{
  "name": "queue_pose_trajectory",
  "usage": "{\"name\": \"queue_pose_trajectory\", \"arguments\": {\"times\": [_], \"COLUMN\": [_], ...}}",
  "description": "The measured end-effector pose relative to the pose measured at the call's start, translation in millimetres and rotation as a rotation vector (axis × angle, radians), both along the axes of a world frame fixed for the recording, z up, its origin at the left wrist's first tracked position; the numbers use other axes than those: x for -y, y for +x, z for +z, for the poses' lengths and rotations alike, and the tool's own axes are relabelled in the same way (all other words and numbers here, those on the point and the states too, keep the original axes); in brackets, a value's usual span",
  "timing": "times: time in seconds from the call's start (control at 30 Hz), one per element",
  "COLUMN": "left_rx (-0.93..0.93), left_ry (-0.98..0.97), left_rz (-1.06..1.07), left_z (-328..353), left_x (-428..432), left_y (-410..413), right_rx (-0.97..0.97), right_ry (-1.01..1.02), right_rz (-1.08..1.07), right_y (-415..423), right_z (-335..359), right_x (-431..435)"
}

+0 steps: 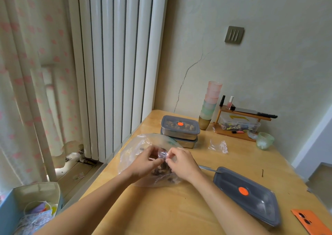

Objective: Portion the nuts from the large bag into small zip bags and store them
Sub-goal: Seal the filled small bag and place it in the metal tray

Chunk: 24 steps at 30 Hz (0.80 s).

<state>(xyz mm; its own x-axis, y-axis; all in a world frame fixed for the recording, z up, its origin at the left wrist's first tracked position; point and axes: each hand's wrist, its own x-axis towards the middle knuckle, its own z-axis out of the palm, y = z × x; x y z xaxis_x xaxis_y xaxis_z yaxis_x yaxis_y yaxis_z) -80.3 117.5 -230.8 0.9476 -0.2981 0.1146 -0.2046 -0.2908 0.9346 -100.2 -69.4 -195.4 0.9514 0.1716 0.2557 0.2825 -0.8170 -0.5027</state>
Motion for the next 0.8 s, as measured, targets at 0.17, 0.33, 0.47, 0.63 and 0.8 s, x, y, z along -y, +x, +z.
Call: {"name": "queue_pose_trajectory", "arguments": {"times": [0.17, 0.33, 0.47, 0.63, 0.8], "left_rx": [0.015, -0.061, -0.106, -0.168, -0.201], "left_ry": [-0.074, -0.284, -0.405, -0.539, -0.623], "left_rz": [0.005, -0.016, 0.010, 0.064, 0.046], "left_z": [1, 16, 13, 1, -15], "left_x": [5, 23, 46, 65, 62], "left_y": [-2, -10, -14, -14, -10], "right_rx": [-0.019, 0.039, 0.039, 0.001, 0.017], "right_ry": [0.167, 0.460, 0.660, 0.774, 0.794], "right_rz": [-0.050, -0.013, -0.066, -0.120, -0.115], "right_y": [-4, -4, -5, -2, 1], "right_z": [-2, -4, -15, -31, -41], "right_x": [6, 21, 30, 38, 43]}}
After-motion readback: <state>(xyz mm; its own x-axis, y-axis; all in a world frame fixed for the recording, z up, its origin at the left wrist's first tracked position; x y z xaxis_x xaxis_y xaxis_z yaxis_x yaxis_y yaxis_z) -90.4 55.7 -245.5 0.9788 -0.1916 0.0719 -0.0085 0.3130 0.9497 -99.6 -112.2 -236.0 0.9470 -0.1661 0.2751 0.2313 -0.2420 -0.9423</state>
